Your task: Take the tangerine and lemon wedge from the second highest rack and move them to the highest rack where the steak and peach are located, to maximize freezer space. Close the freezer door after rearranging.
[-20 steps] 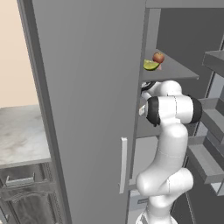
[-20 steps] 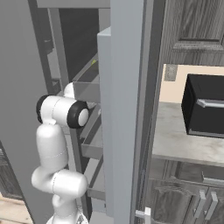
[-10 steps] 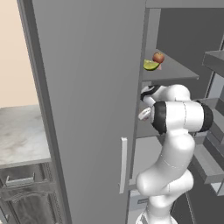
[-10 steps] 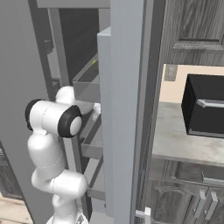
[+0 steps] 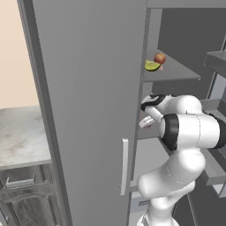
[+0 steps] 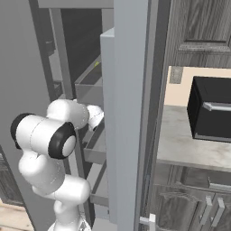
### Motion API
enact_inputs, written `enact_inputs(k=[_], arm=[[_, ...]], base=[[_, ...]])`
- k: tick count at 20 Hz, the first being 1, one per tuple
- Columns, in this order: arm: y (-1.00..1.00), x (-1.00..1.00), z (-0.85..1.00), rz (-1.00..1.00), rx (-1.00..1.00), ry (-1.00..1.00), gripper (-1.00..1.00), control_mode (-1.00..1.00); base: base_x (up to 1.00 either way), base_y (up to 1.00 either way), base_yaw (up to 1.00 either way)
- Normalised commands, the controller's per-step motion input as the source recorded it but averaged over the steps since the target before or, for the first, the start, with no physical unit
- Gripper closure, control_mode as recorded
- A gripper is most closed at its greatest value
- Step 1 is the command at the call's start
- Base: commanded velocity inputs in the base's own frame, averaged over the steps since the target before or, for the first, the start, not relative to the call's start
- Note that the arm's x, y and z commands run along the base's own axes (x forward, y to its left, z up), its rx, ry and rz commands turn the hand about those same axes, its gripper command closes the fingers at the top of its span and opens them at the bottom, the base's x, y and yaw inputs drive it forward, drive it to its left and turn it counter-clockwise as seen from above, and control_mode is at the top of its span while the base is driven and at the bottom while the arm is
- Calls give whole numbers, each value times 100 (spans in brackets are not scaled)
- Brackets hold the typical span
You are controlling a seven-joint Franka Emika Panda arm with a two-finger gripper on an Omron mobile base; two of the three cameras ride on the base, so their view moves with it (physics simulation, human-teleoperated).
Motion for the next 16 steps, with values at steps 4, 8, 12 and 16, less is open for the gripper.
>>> enact_inputs(k=[4,8,12,16], arm=[[9,-26,21,-3,-2,6,100,-100],[3,-18,45,0,-12,15,100,-100],[0,-13,33,0,-11,22,100,-100],[0,-42,3,0,-9,18,100,-100]], base=[[0,0,0],[0,0,0],[0,0,0],[0,0,0]])
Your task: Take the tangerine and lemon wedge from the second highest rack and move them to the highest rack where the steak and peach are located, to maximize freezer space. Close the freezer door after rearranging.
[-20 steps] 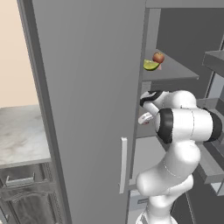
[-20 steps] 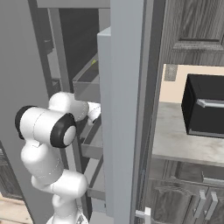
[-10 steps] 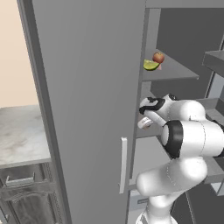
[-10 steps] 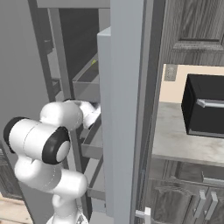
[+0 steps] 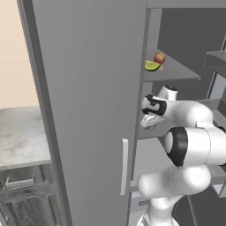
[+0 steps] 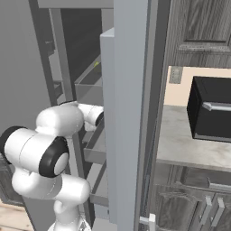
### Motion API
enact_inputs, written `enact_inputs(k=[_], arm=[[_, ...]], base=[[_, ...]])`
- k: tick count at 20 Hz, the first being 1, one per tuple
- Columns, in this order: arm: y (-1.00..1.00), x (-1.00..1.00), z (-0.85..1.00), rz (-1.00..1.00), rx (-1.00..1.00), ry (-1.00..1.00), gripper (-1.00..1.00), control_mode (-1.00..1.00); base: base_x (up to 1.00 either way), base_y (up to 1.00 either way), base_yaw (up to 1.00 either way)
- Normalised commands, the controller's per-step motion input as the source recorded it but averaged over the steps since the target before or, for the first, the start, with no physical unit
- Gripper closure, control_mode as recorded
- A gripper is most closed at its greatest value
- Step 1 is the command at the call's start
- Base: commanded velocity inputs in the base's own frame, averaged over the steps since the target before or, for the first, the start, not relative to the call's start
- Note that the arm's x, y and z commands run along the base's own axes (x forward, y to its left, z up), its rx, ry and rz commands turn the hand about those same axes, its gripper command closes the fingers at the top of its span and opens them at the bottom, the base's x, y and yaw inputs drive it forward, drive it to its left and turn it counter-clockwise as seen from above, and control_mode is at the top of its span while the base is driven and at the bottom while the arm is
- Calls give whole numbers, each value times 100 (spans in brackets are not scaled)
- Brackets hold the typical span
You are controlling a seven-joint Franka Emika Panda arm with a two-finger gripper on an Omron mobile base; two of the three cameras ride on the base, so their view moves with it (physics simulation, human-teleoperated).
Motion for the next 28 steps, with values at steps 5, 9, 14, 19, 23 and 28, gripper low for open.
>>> enact_inputs(k=[5,9,14,19,23,28], arm=[[0,-58,-1,0,-2,10,100,-100],[3,-54,-2,0,0,1,100,-100],[2,-46,0,0,0,0,100,-100],[8,-64,3,1,-1,0,100,-100],[10,-95,25,1,-3,0,100,-100],[19,-95,49,0,-5,0,100,-100]], base=[[0,0,0],[0,0,0],[0,0,0],[0,0,0],[0,0,0],[0,0,0]])
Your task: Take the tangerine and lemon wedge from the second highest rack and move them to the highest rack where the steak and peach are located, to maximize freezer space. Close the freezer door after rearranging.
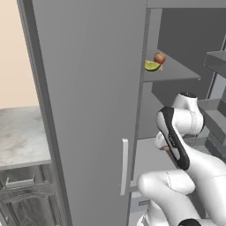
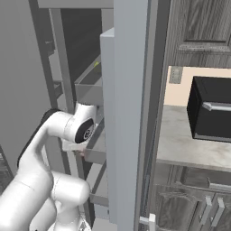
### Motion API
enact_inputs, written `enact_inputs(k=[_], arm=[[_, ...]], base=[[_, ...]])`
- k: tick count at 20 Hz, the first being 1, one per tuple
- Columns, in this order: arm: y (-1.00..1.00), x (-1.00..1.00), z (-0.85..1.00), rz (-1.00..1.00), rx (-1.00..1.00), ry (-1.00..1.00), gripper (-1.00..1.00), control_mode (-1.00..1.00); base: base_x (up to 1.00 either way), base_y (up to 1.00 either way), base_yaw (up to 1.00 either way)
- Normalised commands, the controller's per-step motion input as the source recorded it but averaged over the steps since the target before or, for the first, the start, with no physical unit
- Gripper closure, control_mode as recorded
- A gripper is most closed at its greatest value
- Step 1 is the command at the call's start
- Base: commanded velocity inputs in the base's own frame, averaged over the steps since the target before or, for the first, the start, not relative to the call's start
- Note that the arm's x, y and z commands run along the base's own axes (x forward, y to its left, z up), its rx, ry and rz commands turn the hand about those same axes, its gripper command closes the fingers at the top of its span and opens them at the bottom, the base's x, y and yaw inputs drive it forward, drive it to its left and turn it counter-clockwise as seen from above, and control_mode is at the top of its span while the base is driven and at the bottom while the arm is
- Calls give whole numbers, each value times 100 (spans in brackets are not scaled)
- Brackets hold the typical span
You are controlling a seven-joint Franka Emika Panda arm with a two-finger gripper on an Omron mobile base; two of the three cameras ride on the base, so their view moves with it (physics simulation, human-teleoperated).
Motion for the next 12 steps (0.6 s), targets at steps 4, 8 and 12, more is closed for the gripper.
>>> enact_inputs(k=[4,8,12], arm=[[25,-72,67,0,-7,0,100,-100],[26,-30,82,1,-7,0,100,-100],[10,-12,94,3,-8,0,100,-100]], base=[[0,0,0],[0,0,0],[0,0,0]])
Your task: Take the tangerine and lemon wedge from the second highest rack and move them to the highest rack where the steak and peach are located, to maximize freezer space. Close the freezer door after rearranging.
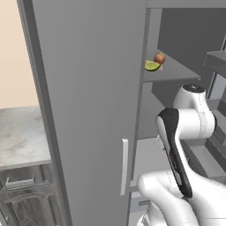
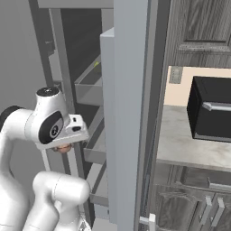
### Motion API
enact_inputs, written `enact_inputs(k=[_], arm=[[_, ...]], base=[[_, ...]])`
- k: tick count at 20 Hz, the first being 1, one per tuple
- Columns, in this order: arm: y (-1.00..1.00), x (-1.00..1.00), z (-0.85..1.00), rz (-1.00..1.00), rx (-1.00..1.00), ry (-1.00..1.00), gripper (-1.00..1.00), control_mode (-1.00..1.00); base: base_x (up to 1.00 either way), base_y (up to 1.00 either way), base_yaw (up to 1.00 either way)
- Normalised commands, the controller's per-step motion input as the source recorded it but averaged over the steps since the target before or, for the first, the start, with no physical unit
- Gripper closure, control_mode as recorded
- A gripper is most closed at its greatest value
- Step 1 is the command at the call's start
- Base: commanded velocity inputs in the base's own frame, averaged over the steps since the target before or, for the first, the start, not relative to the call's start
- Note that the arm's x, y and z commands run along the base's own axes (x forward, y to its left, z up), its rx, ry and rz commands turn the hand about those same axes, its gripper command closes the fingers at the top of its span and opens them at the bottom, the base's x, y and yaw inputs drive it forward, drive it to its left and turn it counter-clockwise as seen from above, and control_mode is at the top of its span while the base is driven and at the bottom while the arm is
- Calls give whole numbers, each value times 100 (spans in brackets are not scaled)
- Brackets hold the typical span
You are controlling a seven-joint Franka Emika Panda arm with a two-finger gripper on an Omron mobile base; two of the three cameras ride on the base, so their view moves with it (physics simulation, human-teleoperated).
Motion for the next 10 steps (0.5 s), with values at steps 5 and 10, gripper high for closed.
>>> enact_inputs(k=[5,10], arm=[[0,-2,98,6,-9,-2,100,-100],[-2,5,70,7,-9,-5,100,-100]], base=[[0,0,0],[0,0,0]])
